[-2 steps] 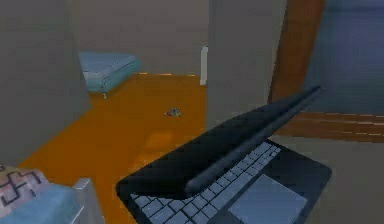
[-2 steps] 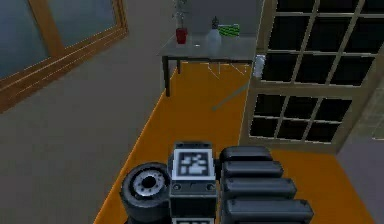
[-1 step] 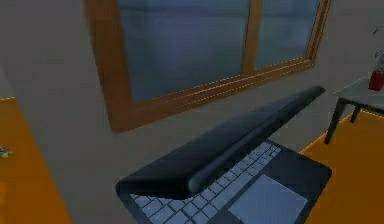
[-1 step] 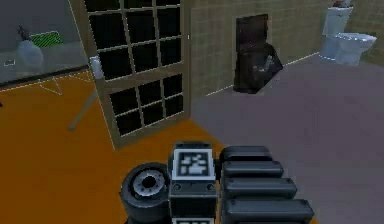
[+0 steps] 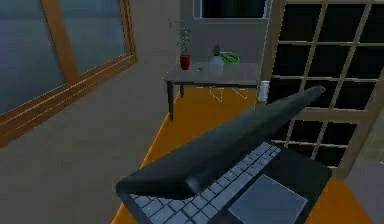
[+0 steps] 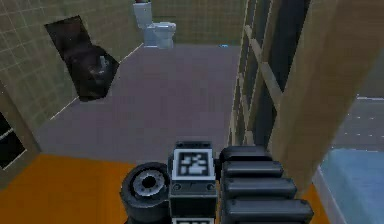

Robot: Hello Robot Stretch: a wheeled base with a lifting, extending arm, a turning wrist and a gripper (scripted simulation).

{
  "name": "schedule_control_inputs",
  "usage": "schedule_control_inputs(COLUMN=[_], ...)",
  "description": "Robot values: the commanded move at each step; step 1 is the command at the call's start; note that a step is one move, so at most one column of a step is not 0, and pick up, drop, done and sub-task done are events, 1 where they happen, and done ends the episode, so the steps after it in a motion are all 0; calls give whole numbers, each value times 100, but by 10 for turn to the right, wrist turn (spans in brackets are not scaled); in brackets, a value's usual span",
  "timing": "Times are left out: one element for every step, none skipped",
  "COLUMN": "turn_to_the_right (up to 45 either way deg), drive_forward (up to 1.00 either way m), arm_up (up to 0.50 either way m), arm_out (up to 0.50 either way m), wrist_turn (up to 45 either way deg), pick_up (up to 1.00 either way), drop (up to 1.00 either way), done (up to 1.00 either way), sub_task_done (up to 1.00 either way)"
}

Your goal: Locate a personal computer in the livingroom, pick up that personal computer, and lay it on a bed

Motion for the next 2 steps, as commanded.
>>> schedule_control_inputs(turn_to_the_right=[0,-450], drive_forward=[20,0], arm_up=[0,0], arm_out=[0,0], wrist_turn=[0,0], pick_up=[0,0], drop=[0,0], done=[0,0], sub_task_done=[0,0])
